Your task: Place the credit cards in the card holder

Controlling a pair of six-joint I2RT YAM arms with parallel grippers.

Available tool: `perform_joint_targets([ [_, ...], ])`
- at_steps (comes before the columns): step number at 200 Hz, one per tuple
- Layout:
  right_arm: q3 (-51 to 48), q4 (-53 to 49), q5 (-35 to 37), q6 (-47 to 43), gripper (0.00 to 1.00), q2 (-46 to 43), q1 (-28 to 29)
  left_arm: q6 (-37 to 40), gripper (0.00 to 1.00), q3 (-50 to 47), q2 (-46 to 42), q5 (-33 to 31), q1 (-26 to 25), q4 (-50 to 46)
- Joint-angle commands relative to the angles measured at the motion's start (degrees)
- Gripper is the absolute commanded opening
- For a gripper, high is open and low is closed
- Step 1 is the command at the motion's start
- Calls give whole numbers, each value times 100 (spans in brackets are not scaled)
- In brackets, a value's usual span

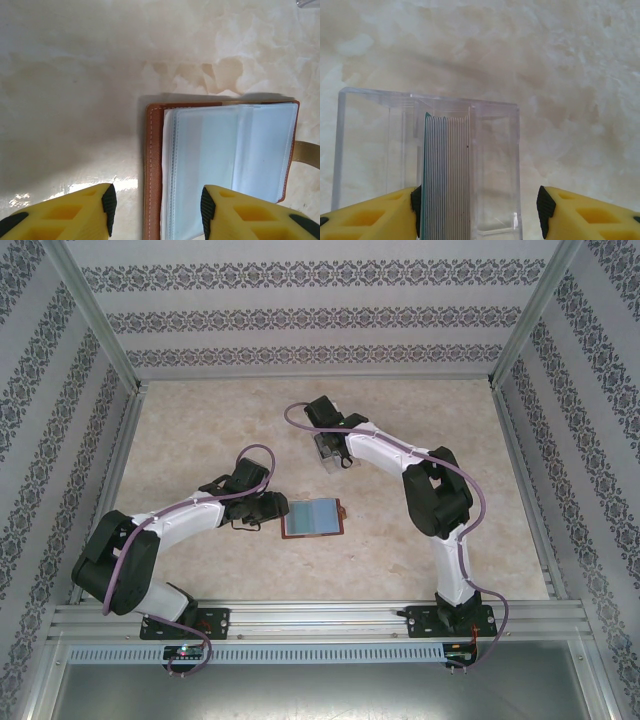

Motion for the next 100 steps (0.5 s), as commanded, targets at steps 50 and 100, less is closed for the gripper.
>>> perform_joint_targets([
  [50,33,-70,518,-195,59,-95,-3,41,50,-51,-105,-101,-36,-81],
  [100,64,-116,649,-331,43,-104,82,48,50,-47,-52,-84,-34,-51],
])
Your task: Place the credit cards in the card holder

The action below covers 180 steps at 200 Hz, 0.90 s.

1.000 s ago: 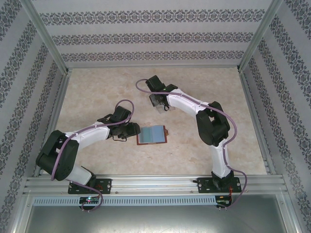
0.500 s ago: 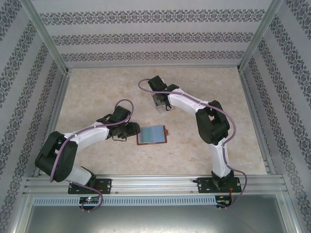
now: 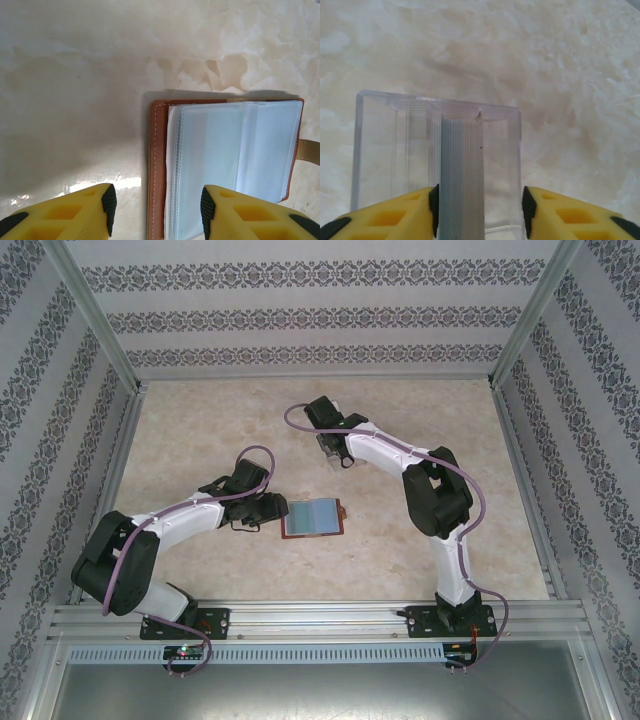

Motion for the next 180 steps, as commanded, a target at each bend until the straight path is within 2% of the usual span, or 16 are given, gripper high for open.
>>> perform_joint_targets([
  [1,58,-114,257,-71,43,-102,63,41,50,-4,-31,-83,-31,-44],
  [46,76,-166,146,-54,24,-86,46,48,50,-5,-25,-61,-34,-34],
  [72,51,-163,45,-11,16,-115,43,54,50,10,-21,-48,-21,-53],
  [103,13,-170,-161,101,1,-205,19,34,50,-25,-41,-38,-19,-10],
  [146,-229,-57,-267,409,0,-581,-20,32,50,-40,-131,-30,-12,-39],
  [180,-522,80,-775,842,0,-1139,-171,15,50,-26,-284,-29,-5,-60],
])
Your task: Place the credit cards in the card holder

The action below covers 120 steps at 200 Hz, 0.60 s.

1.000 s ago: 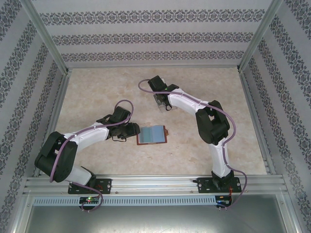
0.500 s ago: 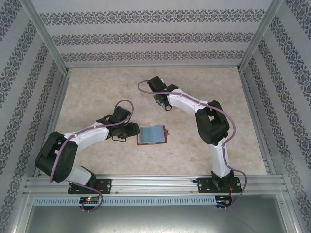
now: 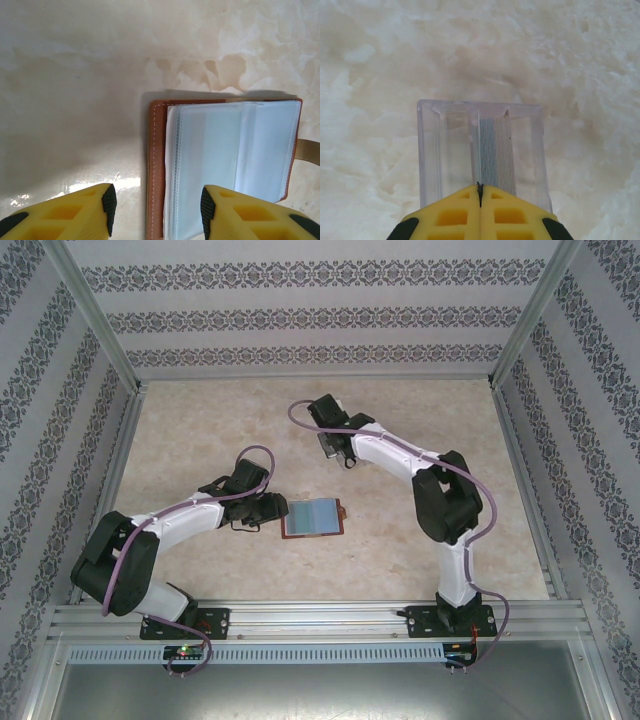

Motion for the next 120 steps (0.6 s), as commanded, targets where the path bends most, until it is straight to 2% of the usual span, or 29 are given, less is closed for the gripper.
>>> perform_joint_targets([
  [1,-198,69,-381,461,0,-591,-162,15,50,-27,-245,-32,-8,-59],
  [25,-656,363,-1093,843,0,-1124,-379,55,52,50,-404,3,-9,-70],
  [63,-1722,1317,-2783,1669,0,-2073,-835,82,60,231,-539,468,-1,370],
  [88,-2326,1837,-3845,2266,0,-2557,-1029,-44,64,298,-540,1086,5,1134],
  [120,-3162,2613,-4627,3095,0,-3116,-1049,-533,66,264,-430,1744,46,2367],
])
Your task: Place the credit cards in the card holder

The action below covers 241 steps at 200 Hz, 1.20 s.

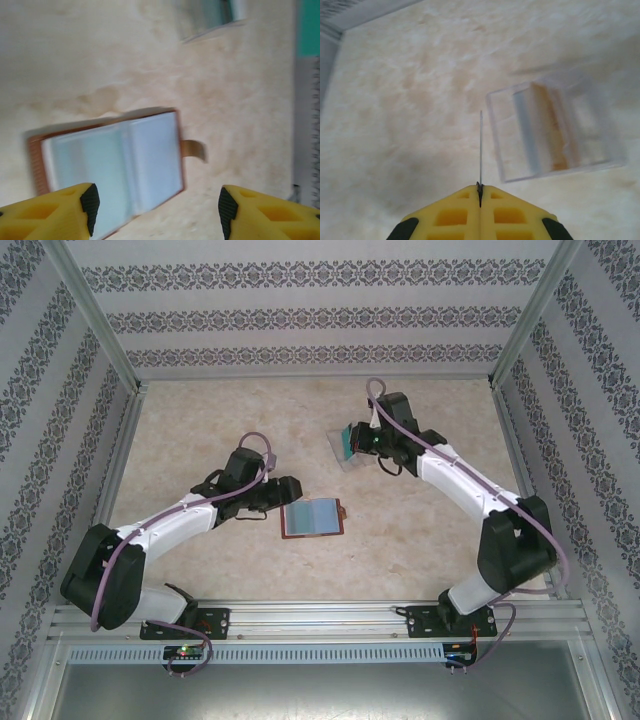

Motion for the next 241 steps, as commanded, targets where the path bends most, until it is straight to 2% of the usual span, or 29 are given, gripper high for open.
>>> perform_joint_targets([
  [1,-561,895,-1141,928,0,-424,3,-385,65,117,10,716,44,1293],
  [48,-1554,2162,-1904,1814,0,-907,-2,-1171,63,-45,263,1234,179,2919],
  [84,-2170,3318,-2103,2541,0,-1020,47,-1674,61,15,615,1449,180,3545],
  [143,-2337,4078,-2263,2955,0,-893,165,-1760,54,152,777,1453,180,3415],
  [171,-2253,3958,-2388,2930,0,-765,165,-1822,52,208,786,1481,178,3380],
  [190,-2236,3956,-2514,2912,0,-653,174,-1901,42,229,772,1506,177,3543],
  [212,-2264,3989,-2590,2967,0,-564,175,-1874,20,277,723,1507,182,3522],
  [241,-2343,3970,-2567,2916,0,-690,175,-1886,2,202,654,1476,182,3557],
])
